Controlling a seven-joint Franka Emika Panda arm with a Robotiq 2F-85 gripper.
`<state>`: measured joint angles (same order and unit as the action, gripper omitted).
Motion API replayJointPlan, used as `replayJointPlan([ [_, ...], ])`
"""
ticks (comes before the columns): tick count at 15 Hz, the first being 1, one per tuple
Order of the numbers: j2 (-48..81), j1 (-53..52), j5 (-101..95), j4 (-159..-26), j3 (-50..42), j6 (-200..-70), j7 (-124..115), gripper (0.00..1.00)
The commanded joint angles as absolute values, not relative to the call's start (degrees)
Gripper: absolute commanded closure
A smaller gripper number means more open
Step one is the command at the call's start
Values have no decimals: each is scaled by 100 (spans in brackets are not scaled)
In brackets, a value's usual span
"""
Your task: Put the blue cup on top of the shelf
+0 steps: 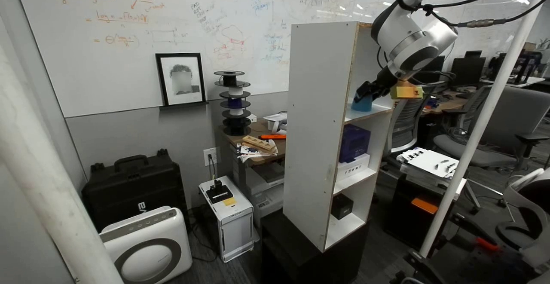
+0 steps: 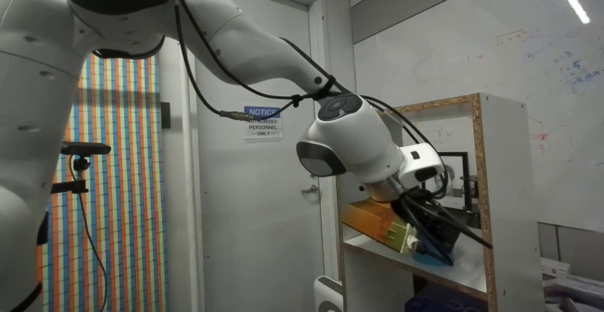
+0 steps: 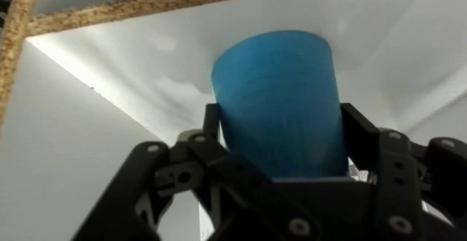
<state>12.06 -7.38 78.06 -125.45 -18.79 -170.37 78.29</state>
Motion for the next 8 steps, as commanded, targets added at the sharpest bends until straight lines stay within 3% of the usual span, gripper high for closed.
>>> replayJointPlan([
  [1,1329,-730,8107,-12410,-1804,-17182,8160,48],
  [8,590,-1065,7688,-13367,-1757,-17457,7795,48],
])
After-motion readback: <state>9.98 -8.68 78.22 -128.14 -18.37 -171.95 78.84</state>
